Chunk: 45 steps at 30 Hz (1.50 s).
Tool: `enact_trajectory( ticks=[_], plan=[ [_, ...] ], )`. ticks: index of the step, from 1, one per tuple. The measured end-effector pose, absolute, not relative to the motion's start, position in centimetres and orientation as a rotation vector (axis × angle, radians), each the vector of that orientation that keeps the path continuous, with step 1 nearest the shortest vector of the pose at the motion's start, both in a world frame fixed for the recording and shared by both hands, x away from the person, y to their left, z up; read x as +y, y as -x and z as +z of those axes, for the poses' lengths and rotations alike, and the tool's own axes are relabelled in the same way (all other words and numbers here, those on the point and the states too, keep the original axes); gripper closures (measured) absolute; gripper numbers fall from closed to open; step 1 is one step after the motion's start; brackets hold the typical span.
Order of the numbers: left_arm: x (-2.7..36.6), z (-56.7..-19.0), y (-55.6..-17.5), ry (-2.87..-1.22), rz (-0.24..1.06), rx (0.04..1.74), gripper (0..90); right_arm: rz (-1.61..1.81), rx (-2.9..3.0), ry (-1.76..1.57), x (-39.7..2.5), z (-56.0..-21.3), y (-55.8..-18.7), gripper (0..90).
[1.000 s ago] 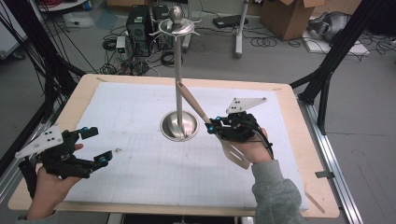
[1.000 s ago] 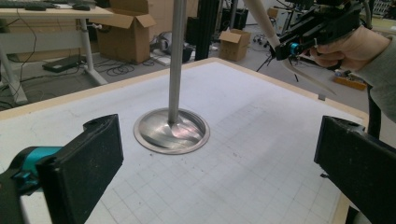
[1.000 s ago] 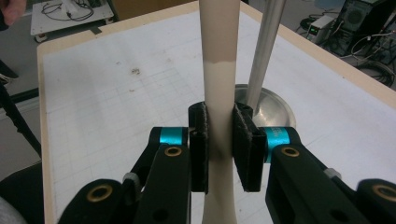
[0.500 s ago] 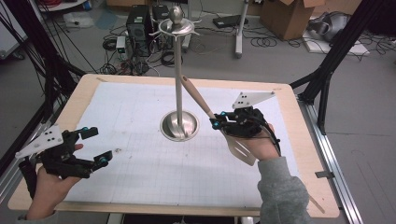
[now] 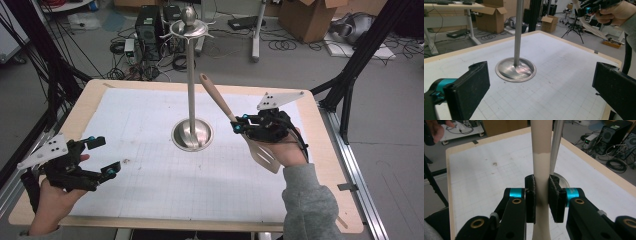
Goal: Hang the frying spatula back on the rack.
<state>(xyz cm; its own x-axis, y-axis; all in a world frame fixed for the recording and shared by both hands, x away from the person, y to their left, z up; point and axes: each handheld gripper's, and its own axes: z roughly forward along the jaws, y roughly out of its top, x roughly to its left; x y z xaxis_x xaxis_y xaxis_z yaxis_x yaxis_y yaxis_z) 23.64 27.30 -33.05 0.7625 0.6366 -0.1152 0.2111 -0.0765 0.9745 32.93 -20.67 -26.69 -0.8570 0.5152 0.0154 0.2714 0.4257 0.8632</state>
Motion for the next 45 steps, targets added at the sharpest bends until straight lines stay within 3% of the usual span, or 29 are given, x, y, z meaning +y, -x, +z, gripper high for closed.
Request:
enact_trajectory(
  ticks=[45],
  plan=[
    [27.7,-33.2,-23.6,-1.633,0.397,0.699,1.7,1.415,2.385,-0.65,-23.9,-21.6,-34.0,78.2]
  ],
)
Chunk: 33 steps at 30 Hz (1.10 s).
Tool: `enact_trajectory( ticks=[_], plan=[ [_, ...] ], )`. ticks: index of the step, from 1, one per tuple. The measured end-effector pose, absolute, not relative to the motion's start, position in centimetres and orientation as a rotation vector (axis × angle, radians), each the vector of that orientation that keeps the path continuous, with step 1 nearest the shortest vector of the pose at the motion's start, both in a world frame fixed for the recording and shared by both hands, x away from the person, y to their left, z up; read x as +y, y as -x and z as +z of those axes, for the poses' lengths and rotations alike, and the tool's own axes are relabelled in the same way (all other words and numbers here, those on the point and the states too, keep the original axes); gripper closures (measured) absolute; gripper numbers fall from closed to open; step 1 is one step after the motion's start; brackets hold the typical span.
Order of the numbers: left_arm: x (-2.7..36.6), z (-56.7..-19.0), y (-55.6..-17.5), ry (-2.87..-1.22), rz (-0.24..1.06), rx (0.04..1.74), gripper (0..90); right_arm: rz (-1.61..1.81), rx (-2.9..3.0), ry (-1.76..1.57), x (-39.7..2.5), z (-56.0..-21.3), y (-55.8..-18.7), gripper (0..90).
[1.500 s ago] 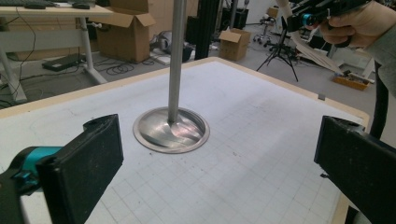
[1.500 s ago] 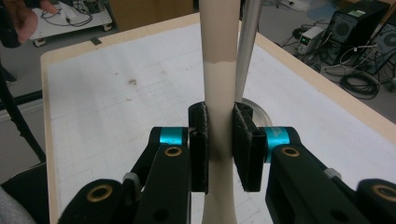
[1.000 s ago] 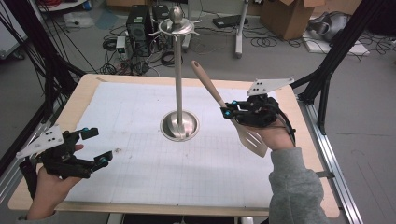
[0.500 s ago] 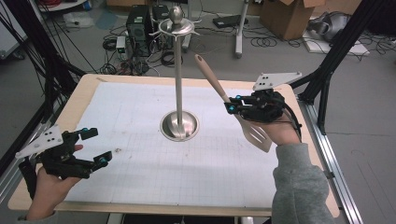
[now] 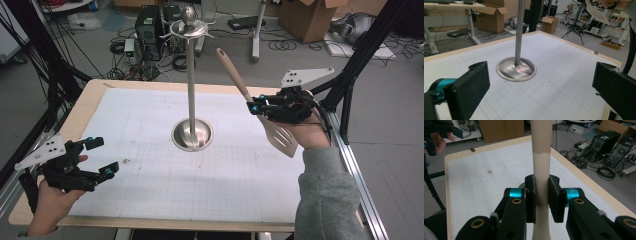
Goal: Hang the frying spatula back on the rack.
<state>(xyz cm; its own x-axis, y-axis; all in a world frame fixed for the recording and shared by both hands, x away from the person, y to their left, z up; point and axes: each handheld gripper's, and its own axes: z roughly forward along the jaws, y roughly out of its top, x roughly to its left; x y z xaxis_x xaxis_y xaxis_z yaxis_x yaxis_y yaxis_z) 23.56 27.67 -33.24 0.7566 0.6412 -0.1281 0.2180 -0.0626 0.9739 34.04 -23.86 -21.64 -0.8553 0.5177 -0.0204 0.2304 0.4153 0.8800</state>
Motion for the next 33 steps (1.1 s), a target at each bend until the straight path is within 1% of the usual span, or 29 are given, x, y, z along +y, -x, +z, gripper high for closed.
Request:
enact_trajectory(
  ticks=[15,33],
  plan=[
    [27.7,-33.3,-23.5,-1.637,0.396,0.702,1.7,1.442,2.352,-0.694,-24.6,-20.3,-35.1,78.3],
    [28.3,-33.4,-23.4,-1.626,0.405,0.717,1.7,1.464,2.371,-0.713,-23.8,-20.0,-36.4,78.3]
  ],
)
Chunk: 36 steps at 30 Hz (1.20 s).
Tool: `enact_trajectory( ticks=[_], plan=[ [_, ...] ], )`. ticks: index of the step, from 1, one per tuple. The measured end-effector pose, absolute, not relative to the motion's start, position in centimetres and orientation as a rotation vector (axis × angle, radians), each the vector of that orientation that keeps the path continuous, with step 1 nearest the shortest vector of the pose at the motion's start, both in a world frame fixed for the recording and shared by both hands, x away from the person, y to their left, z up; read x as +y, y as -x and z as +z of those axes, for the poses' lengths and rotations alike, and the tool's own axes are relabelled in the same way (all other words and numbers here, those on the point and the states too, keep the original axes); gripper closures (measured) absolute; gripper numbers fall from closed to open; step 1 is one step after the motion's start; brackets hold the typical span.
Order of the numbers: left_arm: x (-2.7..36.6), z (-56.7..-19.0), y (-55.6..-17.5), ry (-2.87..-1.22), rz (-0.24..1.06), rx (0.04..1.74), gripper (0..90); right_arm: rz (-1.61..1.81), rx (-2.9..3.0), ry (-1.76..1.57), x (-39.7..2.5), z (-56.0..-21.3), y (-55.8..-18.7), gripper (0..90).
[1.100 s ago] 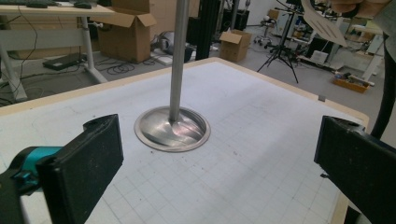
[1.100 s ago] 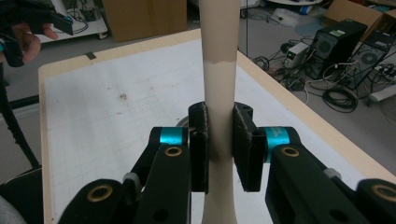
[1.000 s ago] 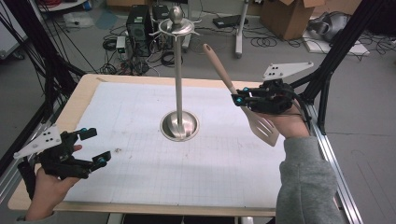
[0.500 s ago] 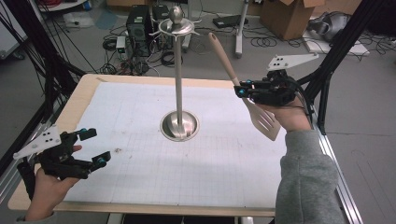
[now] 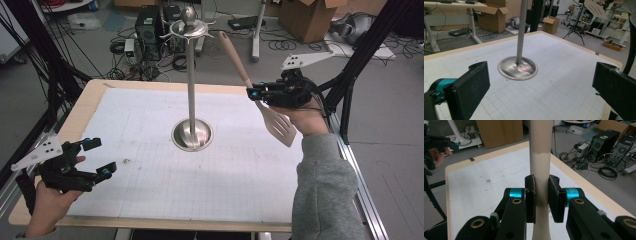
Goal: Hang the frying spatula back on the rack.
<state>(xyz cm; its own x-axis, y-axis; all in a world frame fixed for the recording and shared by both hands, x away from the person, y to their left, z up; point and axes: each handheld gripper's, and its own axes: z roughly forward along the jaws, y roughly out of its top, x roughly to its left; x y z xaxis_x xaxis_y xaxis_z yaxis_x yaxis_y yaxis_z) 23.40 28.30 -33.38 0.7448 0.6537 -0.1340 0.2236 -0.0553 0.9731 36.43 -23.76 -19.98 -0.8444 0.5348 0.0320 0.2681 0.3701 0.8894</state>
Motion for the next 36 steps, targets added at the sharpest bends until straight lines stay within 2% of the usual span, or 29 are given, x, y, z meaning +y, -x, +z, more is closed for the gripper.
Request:
enact_trajectory(
  ticks=[36],
  plan=[
    [28.7,-33.3,-23.1,-1.616,0.411,0.726,1.7,1.47,2.404,-0.704,-22.1,-20.7,-37.8,78.2]
  ],
)
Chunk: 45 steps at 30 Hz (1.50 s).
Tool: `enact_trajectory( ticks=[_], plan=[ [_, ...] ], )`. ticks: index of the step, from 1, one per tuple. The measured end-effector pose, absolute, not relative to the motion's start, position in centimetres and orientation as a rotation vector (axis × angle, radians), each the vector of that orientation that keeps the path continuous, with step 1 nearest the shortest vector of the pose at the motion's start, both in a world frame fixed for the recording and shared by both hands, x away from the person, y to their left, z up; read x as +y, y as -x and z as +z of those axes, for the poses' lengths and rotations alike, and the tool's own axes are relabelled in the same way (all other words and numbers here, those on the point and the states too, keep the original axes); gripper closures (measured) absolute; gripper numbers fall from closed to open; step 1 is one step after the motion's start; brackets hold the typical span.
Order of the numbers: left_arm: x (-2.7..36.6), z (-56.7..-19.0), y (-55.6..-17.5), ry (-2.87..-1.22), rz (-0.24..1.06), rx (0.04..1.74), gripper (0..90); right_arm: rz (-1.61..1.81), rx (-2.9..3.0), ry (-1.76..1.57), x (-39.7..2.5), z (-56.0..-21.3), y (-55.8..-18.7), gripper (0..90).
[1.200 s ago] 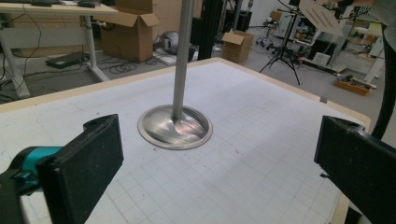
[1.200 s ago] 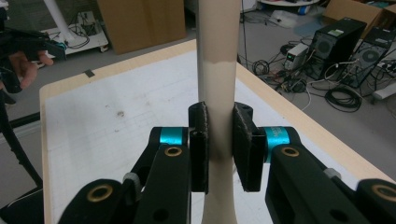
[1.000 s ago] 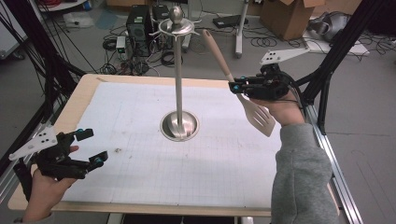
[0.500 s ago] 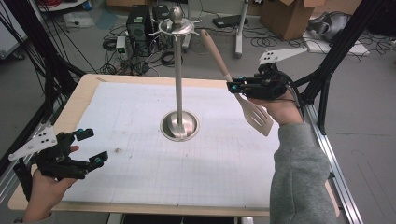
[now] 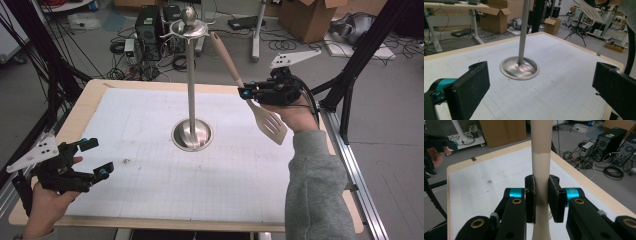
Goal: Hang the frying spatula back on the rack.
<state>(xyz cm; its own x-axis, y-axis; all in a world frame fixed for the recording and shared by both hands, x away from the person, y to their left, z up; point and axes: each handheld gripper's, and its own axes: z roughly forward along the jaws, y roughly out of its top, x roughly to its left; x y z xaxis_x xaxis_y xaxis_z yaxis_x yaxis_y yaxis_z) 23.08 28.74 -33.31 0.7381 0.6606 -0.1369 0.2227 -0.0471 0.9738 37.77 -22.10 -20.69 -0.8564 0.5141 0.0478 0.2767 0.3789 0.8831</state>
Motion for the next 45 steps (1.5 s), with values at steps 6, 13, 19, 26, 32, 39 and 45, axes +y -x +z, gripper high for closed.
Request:
enact_trajectory(
  ticks=[6,13,19,26,32,39,45],
  plan=[
    [28.7,-33.3,-23.0,-1.62,0.414,0.726,1.7,1.475,2.405,-0.701,-21.8,-20.8,-37.9,78.2],
    [28.7,-33.4,-23.0,-1.62,0.414,0.728,1.7,1.474,2.408,-0.699,-21.5,-21.0,-38.1,78.2],
    [28.8,-33.4,-23.0,-1.623,0.416,0.726,1.7,1.467,2.417,-0.703,-21.0,-21.5,-38.4,78.2],
    [28.8,-33.4,-22.9,-1.62,0.415,0.73,1.7,1.468,2.424,-0.71,-20.3,-21.9,-38.7,78.2],
    [29.0,-33.4,-22.7,-1.618,0.418,0.736,1.7,1.465,2.432,-0.714,-19.7,-22.3,-39.0,78.1],
    [29.2,-33.4,-22.5,-1.613,0.424,0.742,1.7,1.463,2.421,-0.711,-18.9,-22.7,-39.3,78.1],
    [29.3,-33.4,-22.4,-1.615,0.427,0.745,1.7,1.494,2.412,-0.702,-18.7,-23.3,-39.6,78.1]
  ],
)
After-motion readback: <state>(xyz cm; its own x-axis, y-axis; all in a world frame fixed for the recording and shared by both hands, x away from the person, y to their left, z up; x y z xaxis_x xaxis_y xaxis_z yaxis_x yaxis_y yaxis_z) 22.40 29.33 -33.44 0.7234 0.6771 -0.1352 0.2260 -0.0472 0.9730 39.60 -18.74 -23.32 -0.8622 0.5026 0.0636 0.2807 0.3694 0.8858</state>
